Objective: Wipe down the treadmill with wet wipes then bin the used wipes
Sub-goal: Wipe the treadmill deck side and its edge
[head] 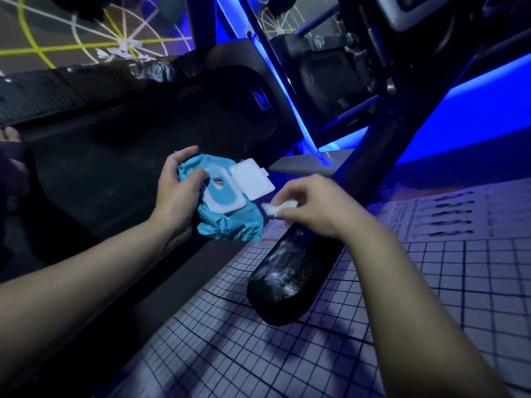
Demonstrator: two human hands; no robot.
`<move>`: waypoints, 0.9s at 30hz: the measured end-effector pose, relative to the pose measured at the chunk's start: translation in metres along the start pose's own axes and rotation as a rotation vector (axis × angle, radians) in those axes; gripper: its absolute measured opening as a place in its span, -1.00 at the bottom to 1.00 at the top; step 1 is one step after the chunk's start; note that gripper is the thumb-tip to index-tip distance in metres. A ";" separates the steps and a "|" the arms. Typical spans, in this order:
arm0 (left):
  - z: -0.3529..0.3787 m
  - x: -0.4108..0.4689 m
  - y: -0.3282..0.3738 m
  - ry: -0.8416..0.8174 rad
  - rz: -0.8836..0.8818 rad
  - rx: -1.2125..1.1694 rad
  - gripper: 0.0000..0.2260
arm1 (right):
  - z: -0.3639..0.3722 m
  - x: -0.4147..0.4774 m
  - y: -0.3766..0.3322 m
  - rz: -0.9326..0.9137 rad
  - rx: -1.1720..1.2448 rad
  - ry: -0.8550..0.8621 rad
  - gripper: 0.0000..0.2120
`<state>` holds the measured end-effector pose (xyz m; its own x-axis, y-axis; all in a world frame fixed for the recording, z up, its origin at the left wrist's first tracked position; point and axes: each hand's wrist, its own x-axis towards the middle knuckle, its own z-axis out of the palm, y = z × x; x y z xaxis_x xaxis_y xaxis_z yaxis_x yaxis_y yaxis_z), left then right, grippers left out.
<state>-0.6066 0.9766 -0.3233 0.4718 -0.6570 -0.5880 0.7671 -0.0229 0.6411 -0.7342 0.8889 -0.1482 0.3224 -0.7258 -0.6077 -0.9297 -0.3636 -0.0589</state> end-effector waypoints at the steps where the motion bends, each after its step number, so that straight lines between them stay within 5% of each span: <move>1: 0.000 0.000 -0.001 -0.003 0.000 0.001 -0.63 | 0.001 0.008 0.004 0.036 -0.042 0.094 -0.92; 3: -0.001 0.000 -0.002 -0.007 -0.003 0.006 -0.63 | 0.006 0.021 0.014 0.123 -0.281 0.143 -0.85; 6: -0.003 0.002 -0.004 0.001 -0.017 0.002 -0.62 | 0.017 0.023 0.018 0.184 -0.486 -0.024 -0.82; 11: -0.005 0.007 0.001 0.004 -0.012 0.003 -0.62 | 0.029 -0.001 -0.012 0.045 -0.362 -0.310 -0.95; 14: -0.007 0.007 0.002 0.002 -0.004 0.015 -0.62 | 0.021 -0.013 -0.017 -0.043 -0.217 -0.465 -0.86; 16: -0.007 0.005 0.003 -0.006 -0.003 0.008 -0.62 | 0.009 -0.012 -0.008 -0.074 0.023 -0.310 -0.94; 18: -0.007 0.003 0.003 -0.014 -0.001 0.004 -0.62 | -0.001 -0.002 0.009 -0.037 0.195 0.026 -0.93; 20: -0.007 0.001 0.003 -0.021 0.000 0.006 -0.62 | -0.002 0.008 0.025 0.072 0.026 0.231 -0.92; 23: -0.006 -0.001 0.004 -0.031 0.001 0.017 -0.62 | 0.014 0.016 0.034 0.143 -0.322 0.081 -0.89; 27: -0.006 0.000 0.006 -0.023 0.005 0.014 -0.62 | 0.030 -0.001 0.006 -0.020 -0.308 -0.179 -0.97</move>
<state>-0.5994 0.9811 -0.3221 0.4655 -0.6742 -0.5734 0.7584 -0.0301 0.6511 -0.7452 0.9055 -0.1716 0.2784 -0.6128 -0.7396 -0.8173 -0.5556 0.1527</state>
